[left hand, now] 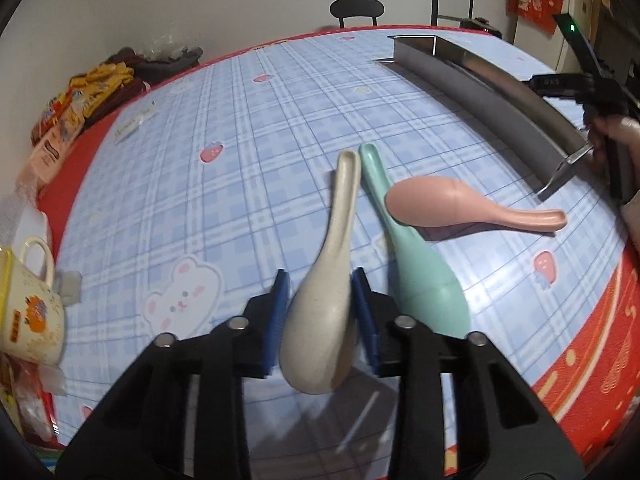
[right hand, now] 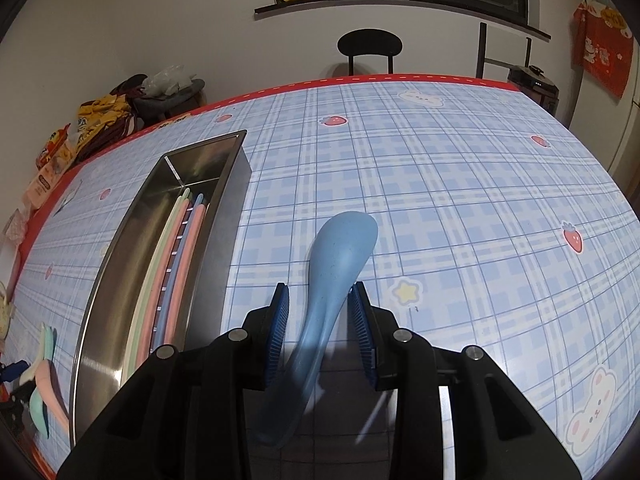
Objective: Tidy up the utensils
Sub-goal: 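Grasp the blue spoon with the right tool while the left tool grasps the beige spoon, then lift the beige spoon with the left tool while the right tool lifts the blue spoon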
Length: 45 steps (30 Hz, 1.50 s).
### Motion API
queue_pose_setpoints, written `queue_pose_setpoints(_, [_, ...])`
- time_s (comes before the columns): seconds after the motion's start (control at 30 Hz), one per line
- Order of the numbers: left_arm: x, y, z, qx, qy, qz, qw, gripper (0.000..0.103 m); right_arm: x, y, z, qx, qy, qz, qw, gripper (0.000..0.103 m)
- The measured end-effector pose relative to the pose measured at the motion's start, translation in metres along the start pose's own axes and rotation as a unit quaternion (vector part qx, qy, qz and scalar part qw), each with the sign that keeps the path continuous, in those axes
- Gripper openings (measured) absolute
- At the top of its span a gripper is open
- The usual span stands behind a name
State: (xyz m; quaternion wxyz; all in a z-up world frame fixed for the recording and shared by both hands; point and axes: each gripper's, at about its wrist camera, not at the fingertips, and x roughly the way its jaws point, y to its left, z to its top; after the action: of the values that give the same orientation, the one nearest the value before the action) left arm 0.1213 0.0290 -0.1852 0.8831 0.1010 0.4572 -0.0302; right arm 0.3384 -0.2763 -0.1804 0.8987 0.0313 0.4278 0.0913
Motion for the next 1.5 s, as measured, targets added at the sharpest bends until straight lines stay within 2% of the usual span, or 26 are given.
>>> queue_pose_setpoints(0.1, [-0.003, -0.005, 0.001, 0.027, -0.007, 0.017, 0.9995, 0.030, 0.000, 0.000, 0.000, 0.000, 0.000, 0.000, 1.000, 0.032])
queue_pose_setpoints(0.17, [-0.008, -0.004, 0.003, 0.026, -0.020, 0.008, 0.9994, 0.025, 0.000, 0.000, 0.000, 0.000, 0.000, 0.000, 1.000, 0.032])
queue_pose_setpoints(0.27, [-0.013, 0.018, 0.010, -0.046, -0.027, -0.060, 0.9968, 0.016, 0.000, 0.000, 0.000, 0.001, 0.000, 0.001, 1.000, 0.032])
queue_pose_setpoints(0.33, [-0.011, 0.029, 0.011, -0.080, -0.025, -0.083, 0.9931, 0.014, 0.000, 0.001, 0.000, 0.001, 0.000, 0.002, 1.000, 0.032])
queue_pose_setpoints(0.57, [-0.002, 0.035, 0.008, -0.089, -0.007, -0.082, 0.9927, 0.008, -0.001, -0.004, 0.000, 0.008, -0.001, 0.012, 1.000, 0.029])
queue_pose_setpoints(0.77, [0.006, 0.035, 0.008, -0.103, -0.006, -0.098, 0.9898, 0.009, -0.001, -0.005, 0.000, 0.010, 0.000, 0.014, 1.000, 0.029])
queue_pose_setpoints(0.83, [0.009, 0.035, 0.011, -0.106, -0.007, -0.100, 0.9893, 0.012, -0.001, -0.006, 0.000, 0.011, 0.000, 0.016, 1.000, 0.029])
queue_pose_setpoints(0.9, [0.012, 0.034, 0.014, -0.112, -0.011, -0.108, 0.9878, 0.021, -0.001, -0.007, 0.000, 0.013, 0.000, 0.018, 1.000, 0.029])
queue_pose_setpoints(0.93, [0.012, 0.034, 0.015, -0.115, -0.013, -0.110, 0.9872, 0.022, -0.001, -0.007, 0.000, 0.013, 0.000, 0.018, 1.000, 0.029])
queue_pose_setpoints(1.27, [0.030, 0.044, 0.025, -0.163, -0.023, -0.157, 0.9739, 0.024, 0.003, 0.001, 0.002, -0.007, 0.004, -0.001, 1.000, 0.029])
queue_pose_setpoints(1.4, [0.031, 0.046, 0.022, -0.174, -0.036, -0.170, 0.9694, 0.025, 0.006, 0.007, 0.003, -0.022, 0.005, -0.020, 1.000, 0.021])
queue_pose_setpoints(1.5, [0.031, 0.047, 0.019, -0.181, -0.039, -0.175, 0.9670, 0.025, 0.005, 0.010, 0.001, -0.033, 0.006, -0.004, 0.999, 0.015])
